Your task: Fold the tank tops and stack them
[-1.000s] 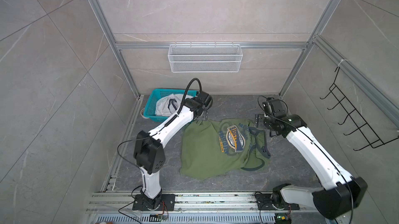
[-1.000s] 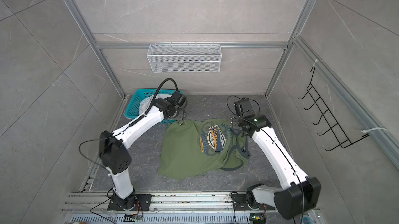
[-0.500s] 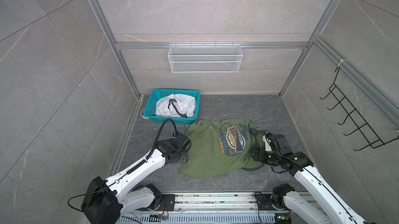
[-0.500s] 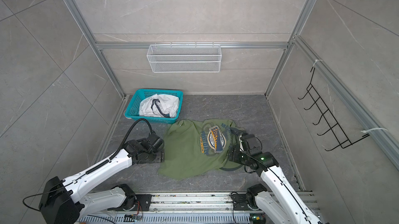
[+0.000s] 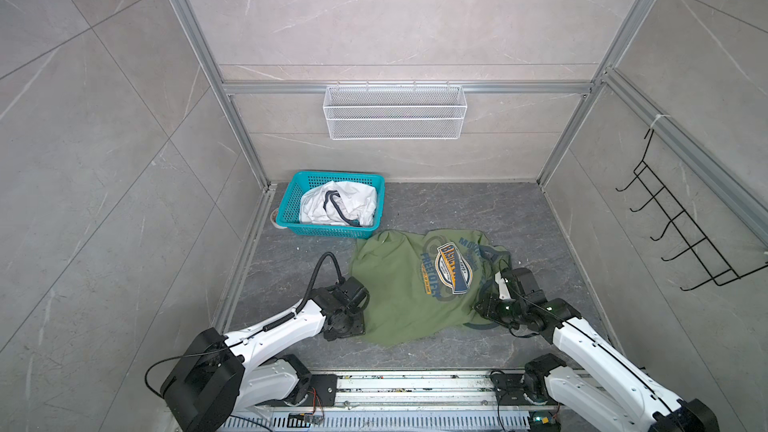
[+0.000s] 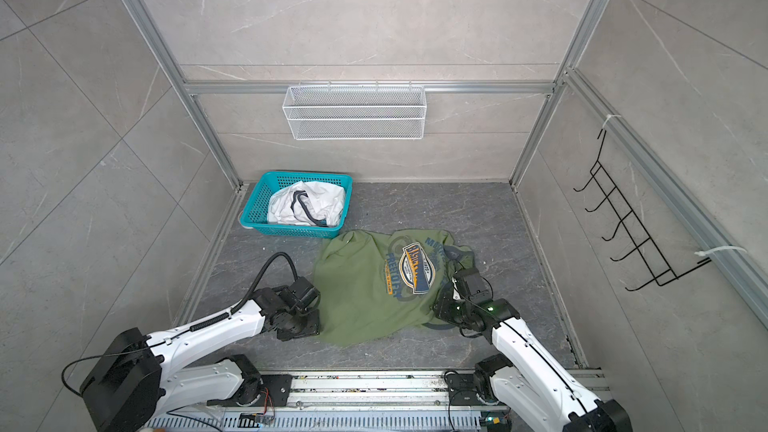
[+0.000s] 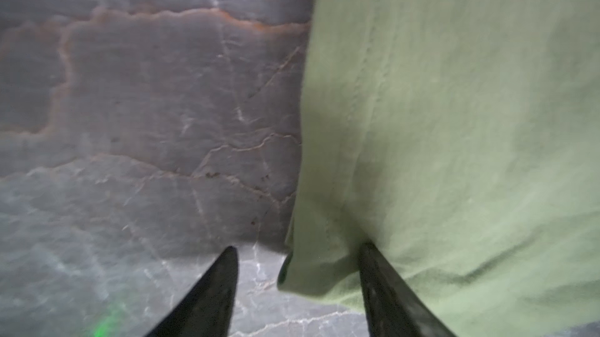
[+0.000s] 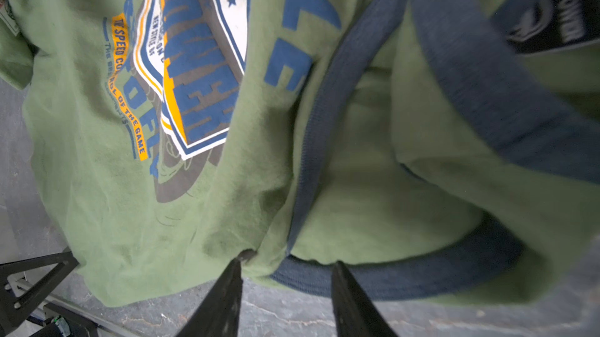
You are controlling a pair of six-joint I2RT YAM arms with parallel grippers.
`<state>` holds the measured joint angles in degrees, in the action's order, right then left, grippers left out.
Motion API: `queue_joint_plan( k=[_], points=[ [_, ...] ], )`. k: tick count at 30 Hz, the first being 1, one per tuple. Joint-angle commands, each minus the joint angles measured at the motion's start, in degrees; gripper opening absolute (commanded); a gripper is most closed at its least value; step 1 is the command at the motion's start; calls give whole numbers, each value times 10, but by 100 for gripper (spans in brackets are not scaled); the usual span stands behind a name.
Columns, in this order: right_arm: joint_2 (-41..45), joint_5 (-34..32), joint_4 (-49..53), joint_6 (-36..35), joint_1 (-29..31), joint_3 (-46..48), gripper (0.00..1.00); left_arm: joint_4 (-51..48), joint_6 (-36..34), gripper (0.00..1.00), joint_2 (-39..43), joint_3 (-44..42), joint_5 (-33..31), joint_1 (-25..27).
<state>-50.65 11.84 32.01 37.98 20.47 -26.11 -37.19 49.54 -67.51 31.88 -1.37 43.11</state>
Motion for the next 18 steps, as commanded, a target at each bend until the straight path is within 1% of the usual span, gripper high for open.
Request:
queue_joint_plan(
  k=[1, 5, 7, 9, 11, 13, 14, 16, 18],
  points=[
    [-26, -6, -43, 14, 23, 12, 46, 48, 20, 55, -6, -6, 17, 4],
    [-72, -6, -88, 27, 46, 18, 48, 64, 19, 47, -16, -5, 19, 5],
    [-92, -12, -101, 31, 56, 17, 46, 68, 17, 42, -21, -1, 22, 5],
    [-99, -25, -103, 34, 61, 16, 36, 70, 14, 34, -25, 3, 23, 5],
    [-86, -50, -98, 37, 73, 16, 24, 70, 12, 24, -24, 7, 22, 5],
    [-72, -83, -70, 36, 86, 5, 10, 70, 10, 14, -18, 9, 19, 5],
    [-64, -95, -53, 37, 91, -2, 6, 69, 8, 9, -14, 11, 16, 5],
    [-47, -114, -23, 33, 98, -17, 0, 63, 4, 0, -7, 18, 13, 6],
    [-26, -134, 11, 30, 104, -34, 0, 44, -5, 0, 5, 33, 1, 6]
  ],
)
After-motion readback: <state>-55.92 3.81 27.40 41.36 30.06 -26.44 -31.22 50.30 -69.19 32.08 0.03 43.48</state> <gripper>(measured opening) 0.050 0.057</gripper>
